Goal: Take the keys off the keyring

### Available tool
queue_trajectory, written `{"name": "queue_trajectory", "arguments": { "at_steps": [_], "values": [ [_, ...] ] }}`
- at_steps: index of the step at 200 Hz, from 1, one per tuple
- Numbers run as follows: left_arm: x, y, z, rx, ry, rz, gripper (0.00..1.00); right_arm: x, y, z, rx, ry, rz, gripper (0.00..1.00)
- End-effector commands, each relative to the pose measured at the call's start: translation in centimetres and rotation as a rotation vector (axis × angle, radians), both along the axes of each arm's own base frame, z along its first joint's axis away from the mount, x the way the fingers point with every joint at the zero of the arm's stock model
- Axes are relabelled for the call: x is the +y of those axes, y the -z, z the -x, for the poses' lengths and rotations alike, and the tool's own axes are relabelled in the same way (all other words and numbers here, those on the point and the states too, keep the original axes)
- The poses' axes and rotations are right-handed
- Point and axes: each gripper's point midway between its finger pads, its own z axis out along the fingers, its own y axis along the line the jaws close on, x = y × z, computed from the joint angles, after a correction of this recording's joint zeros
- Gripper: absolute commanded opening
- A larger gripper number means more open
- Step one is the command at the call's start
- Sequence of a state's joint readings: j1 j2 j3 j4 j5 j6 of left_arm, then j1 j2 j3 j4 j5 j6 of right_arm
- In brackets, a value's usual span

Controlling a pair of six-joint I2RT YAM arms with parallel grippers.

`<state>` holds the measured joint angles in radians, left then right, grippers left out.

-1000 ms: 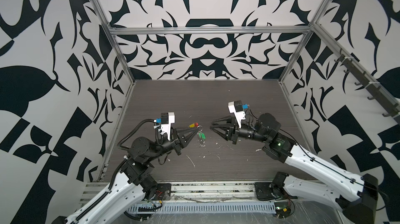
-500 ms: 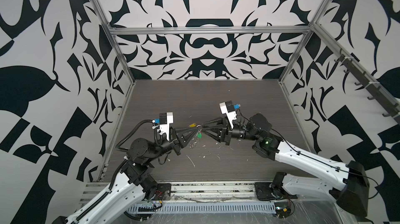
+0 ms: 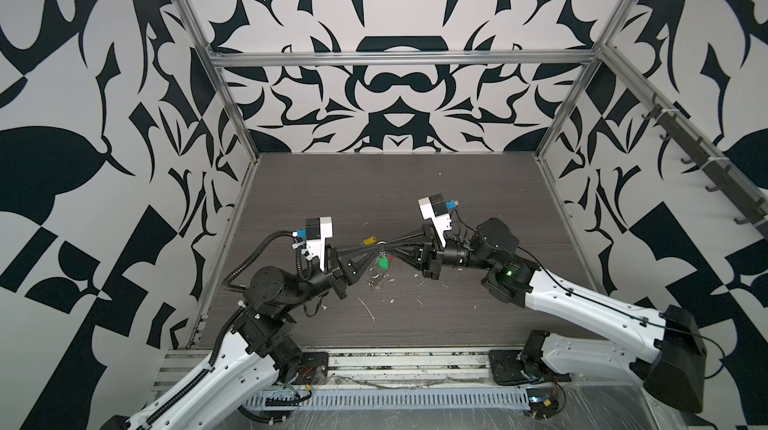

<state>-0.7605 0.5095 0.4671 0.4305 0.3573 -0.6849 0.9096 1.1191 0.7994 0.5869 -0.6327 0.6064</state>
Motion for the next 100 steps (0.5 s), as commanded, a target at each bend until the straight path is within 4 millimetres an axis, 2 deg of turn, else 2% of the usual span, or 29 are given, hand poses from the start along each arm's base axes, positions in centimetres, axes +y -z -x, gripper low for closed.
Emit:
{"name": "queue_trajectory", "arguments": {
  "at_steps": [1,40,70,85,100],
  "values": [
    [0.3,-1.0,0.2,-0.021,-0.004,0.035,0.00,-0.4,-3.1,0.8,-0.069,-0.019,-0.072,0.02],
    [0.1,-0.7,0.0,0.007,0.000,0.023,0.00,-0.7,-3.0,0.7,-0.074,0.009,-0.036,0.00],
    [0.5,-0.4,0.2,0.035,-0.008,-0.002,0.37,-1.4,-1.9,0.7,-0.085,0.048,0.075,0.00],
    [0.7,-0.1,0.4,0.048,-0.012,-0.023,0.47,-1.8,-0.9,0.7,-0.090,0.058,0.142,0.00],
    [0.9,0.3,0.5,0.063,-0.017,-0.044,0.52,-2.0,0.1,0.9,-0.091,0.056,0.197,0.00]
  ]
}}
